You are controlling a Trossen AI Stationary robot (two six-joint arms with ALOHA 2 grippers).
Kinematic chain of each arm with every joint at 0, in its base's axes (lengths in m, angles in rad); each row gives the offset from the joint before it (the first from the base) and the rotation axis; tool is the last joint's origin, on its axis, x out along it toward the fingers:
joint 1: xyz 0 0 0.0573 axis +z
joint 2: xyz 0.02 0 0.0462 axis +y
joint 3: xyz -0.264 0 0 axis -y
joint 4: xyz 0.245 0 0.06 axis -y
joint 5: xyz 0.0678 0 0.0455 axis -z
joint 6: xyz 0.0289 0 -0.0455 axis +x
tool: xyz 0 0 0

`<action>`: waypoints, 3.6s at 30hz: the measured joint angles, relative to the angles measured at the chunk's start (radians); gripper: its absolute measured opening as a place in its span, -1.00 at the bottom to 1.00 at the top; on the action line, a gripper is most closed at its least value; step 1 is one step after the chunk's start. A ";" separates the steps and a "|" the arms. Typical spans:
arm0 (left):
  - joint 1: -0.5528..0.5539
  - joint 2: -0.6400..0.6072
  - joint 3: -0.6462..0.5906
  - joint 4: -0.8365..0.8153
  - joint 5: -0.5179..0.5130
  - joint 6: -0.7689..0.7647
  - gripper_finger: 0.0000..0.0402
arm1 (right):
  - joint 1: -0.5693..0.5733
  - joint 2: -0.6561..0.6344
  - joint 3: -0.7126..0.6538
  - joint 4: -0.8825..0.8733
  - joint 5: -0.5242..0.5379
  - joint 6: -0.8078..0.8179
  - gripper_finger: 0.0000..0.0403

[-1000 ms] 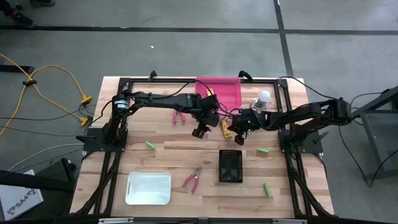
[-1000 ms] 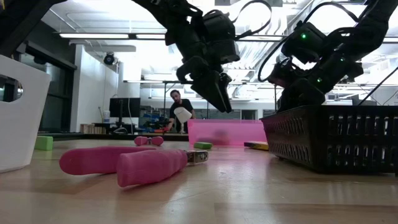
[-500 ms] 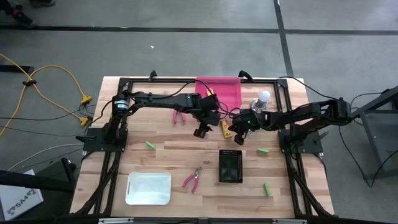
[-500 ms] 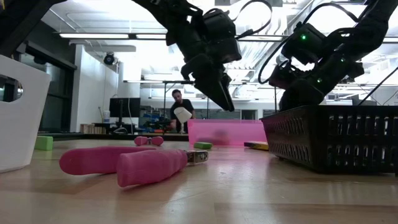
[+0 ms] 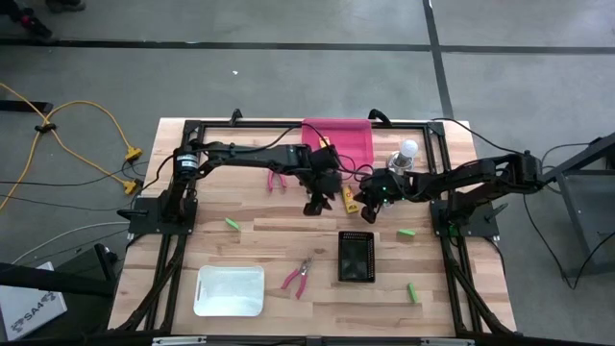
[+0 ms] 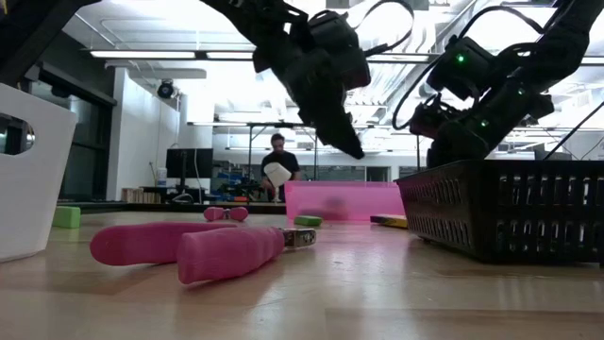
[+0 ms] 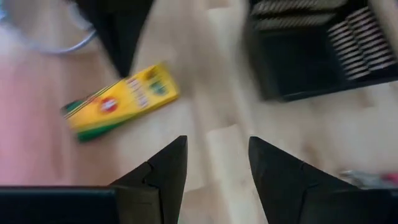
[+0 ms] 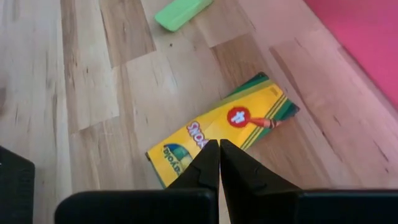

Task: Pick & Place School Supplies
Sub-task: Put the yellow crayon box into the pink bin

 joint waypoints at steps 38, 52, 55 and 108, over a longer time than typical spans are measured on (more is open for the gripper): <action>0.060 -0.004 -0.193 0.360 0.184 -0.043 -0.18 | 0.000 0.000 0.000 -0.041 -0.011 0.073 -0.99; 0.104 -0.125 -0.469 0.838 0.351 -0.236 -0.18 | 0.000 0.000 0.000 -0.041 -0.006 0.091 -0.99; 0.096 -0.122 -0.525 1.019 0.347 -0.386 -0.18 | 0.000 0.000 0.000 -0.041 -0.006 0.097 -0.99; 0.030 -0.163 -0.526 0.791 -0.117 -0.926 -0.18 | 0.000 0.000 0.000 -0.011 -0.037 0.135 -0.99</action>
